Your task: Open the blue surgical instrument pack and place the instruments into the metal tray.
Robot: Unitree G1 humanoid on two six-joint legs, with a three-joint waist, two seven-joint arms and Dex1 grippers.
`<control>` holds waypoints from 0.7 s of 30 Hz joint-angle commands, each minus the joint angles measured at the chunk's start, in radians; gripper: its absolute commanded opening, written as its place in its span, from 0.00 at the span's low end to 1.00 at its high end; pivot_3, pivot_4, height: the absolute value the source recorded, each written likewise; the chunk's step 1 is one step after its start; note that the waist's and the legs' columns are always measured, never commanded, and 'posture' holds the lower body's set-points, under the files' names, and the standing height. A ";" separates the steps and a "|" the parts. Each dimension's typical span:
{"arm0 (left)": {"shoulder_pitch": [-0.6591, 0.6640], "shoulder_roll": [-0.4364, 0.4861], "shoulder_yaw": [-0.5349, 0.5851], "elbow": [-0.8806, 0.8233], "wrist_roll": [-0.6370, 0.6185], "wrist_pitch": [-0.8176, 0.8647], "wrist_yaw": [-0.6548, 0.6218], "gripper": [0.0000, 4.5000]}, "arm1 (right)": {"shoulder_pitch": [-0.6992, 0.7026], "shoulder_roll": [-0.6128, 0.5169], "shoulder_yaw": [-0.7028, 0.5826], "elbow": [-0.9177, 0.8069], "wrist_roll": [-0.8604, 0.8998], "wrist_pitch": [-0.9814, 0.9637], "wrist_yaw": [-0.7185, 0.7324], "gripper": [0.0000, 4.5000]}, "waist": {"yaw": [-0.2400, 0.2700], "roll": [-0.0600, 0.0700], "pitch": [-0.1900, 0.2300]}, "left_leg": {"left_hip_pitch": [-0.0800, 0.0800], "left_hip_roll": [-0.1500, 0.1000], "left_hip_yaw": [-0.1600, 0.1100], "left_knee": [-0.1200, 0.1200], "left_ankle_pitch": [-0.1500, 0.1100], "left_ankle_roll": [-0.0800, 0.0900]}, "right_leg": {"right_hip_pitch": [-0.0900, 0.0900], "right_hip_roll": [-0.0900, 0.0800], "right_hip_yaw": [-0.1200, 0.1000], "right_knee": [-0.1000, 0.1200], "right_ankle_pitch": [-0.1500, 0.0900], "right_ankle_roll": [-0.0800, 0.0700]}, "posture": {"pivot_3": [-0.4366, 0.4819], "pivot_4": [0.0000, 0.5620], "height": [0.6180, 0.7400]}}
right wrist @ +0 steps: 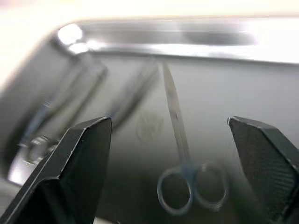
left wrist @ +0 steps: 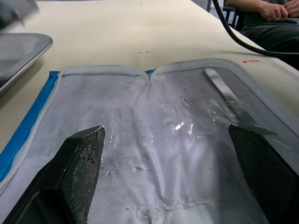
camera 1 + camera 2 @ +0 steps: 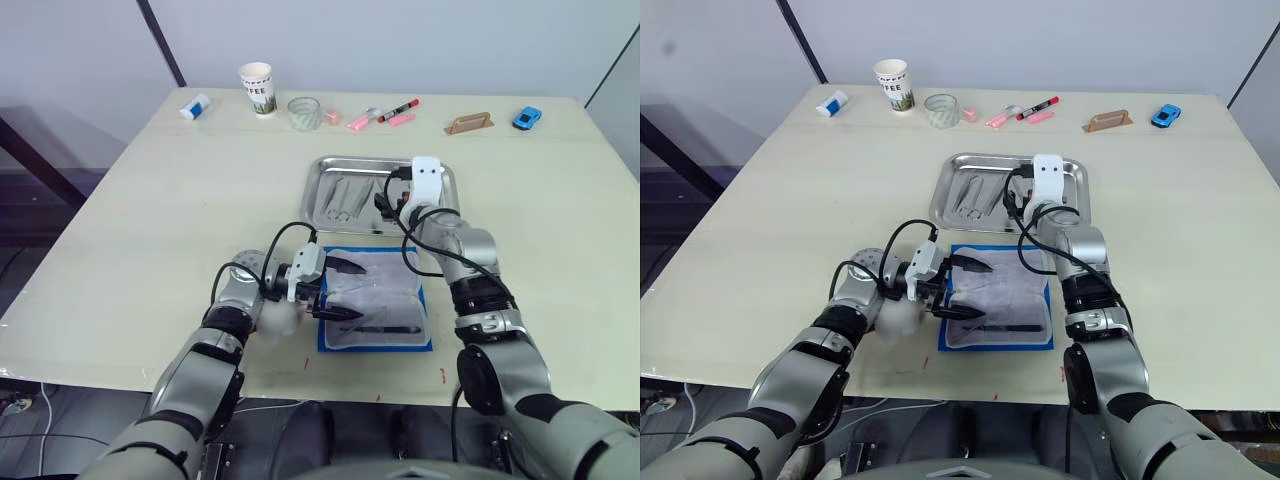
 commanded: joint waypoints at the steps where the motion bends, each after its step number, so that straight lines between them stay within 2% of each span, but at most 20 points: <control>1: 0.036 -0.008 -0.031 0.051 0.049 0.003 -0.033 1.00 | 0.075 -0.064 0.053 -0.204 0.043 -0.107 0.180 0.99 | 0.000 0.000 0.000 | 0.000 0.000 0.000 0.000 0.000 0.000 | 0.001 0.000 0.000 -0.001 0.000 0.000 | 0.48 0.27 0.82; 5: 0.038 -0.008 -0.029 0.055 0.054 -0.001 -0.033 1.00 | 0.183 -0.146 0.074 -0.361 0.111 -0.111 0.340 0.99 | -0.003 0.000 0.000 | 0.000 0.000 -0.001 0.000 0.000 0.000 | 0.001 0.000 0.000 -0.001 0.000 0.000 | 0.48 0.27 0.82; 9: 0.038 -0.009 -0.027 0.059 0.059 -0.004 -0.033 1.00 | 0.317 -0.318 0.116 -0.484 0.167 -0.093 0.555 0.99 | -0.003 0.000 0.000 | 0.000 -0.001 -0.001 0.000 0.000 0.000 | 0.002 0.000 0.001 -0.002 0.000 0.000 | 0.48 0.27 0.82; 14: 0.028 -0.009 -0.022 0.072 0.069 -0.010 -0.033 1.00 | 0.430 -0.497 0.166 -0.562 0.194 -0.115 0.755 0.99 | -0.004 0.001 0.000 | 0.001 -0.002 -0.001 0.000 0.000 0.001 | 0.002 0.001 0.002 -0.002 0.000 0.000 | 0.48 0.27 0.82; 21: 0.023 0.001 -0.028 0.080 0.070 -0.014 -0.033 1.00 | 0.485 -0.617 0.252 -0.579 0.161 -0.198 0.922 0.99 | -0.003 0.001 0.001 | 0.001 -0.002 -0.002 0.000 0.001 0.001 | 0.002 0.001 0.002 -0.002 0.000 0.000 | 0.48 0.27 0.82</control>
